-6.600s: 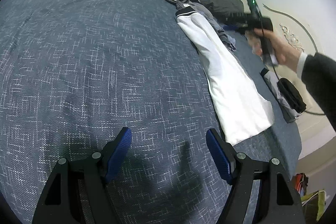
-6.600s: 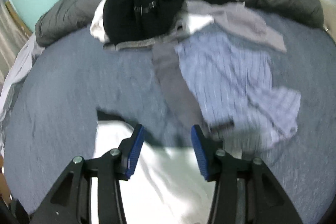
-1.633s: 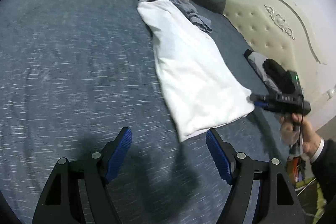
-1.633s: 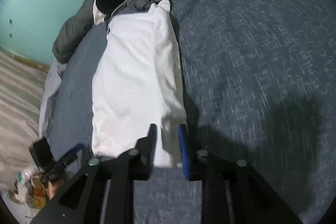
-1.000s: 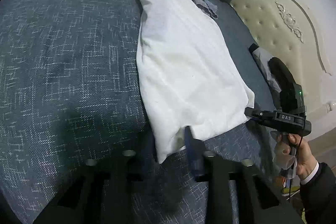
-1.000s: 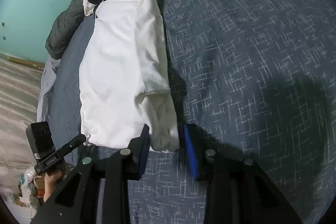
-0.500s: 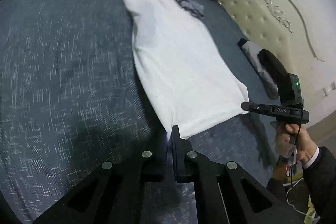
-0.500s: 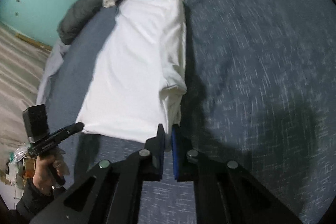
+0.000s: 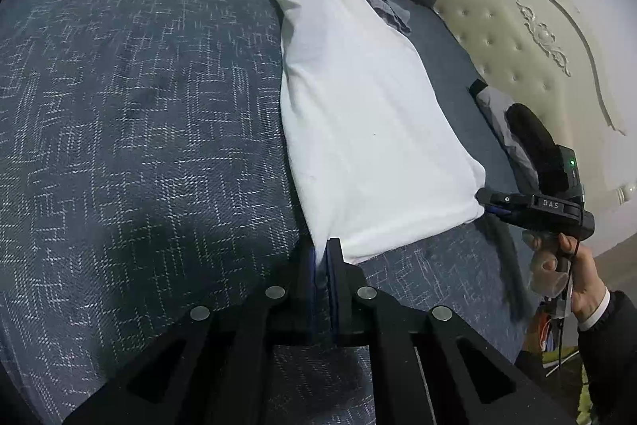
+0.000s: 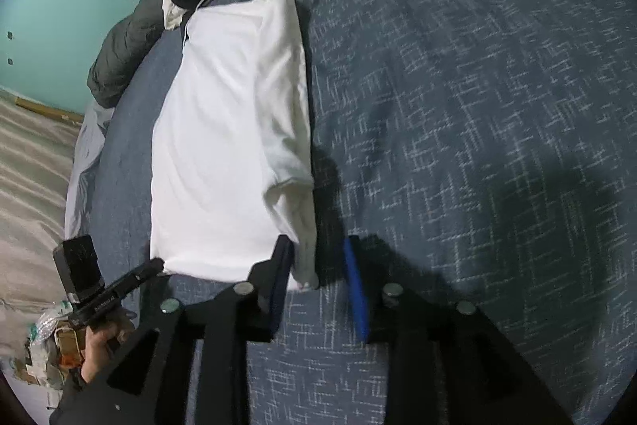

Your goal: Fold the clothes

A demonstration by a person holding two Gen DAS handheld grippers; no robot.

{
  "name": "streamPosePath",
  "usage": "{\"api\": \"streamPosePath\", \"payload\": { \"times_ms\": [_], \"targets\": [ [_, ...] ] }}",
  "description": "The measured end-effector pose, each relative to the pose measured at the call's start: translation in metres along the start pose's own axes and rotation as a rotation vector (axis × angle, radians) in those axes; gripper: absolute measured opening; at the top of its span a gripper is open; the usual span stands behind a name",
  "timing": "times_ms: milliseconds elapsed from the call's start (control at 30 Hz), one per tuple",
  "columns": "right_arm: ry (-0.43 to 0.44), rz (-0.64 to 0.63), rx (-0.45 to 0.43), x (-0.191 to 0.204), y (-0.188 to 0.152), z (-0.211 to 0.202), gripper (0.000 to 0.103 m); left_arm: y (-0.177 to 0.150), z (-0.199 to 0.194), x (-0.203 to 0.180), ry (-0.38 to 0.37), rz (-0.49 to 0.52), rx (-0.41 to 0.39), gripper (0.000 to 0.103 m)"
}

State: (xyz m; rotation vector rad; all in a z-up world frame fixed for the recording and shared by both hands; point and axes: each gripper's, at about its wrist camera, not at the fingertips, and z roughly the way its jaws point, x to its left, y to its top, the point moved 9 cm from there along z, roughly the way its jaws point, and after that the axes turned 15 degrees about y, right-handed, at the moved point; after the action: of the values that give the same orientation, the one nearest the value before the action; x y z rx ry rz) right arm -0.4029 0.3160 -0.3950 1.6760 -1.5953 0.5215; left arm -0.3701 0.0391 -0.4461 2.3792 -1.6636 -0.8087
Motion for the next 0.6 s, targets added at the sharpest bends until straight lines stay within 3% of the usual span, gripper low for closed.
{"api": "streamPosePath", "payload": {
  "times_ms": [167, 233, 600],
  "targets": [
    [0.007, -0.007, 0.026, 0.006, 0.002, 0.009, 0.033, 0.003, -0.001, 0.005, -0.002, -0.025, 0.005, 0.034],
    [0.007, -0.016, 0.043, 0.009, 0.002, 0.015, 0.034, 0.004, -0.002, 0.005, -0.005, -0.027, 0.009, 0.039],
    [-0.045, -0.044, 0.083, 0.01, 0.002, 0.033, 0.036, 0.016, 0.011, -0.005, 0.063, 0.001, 0.002, 0.039]
  ]
}}
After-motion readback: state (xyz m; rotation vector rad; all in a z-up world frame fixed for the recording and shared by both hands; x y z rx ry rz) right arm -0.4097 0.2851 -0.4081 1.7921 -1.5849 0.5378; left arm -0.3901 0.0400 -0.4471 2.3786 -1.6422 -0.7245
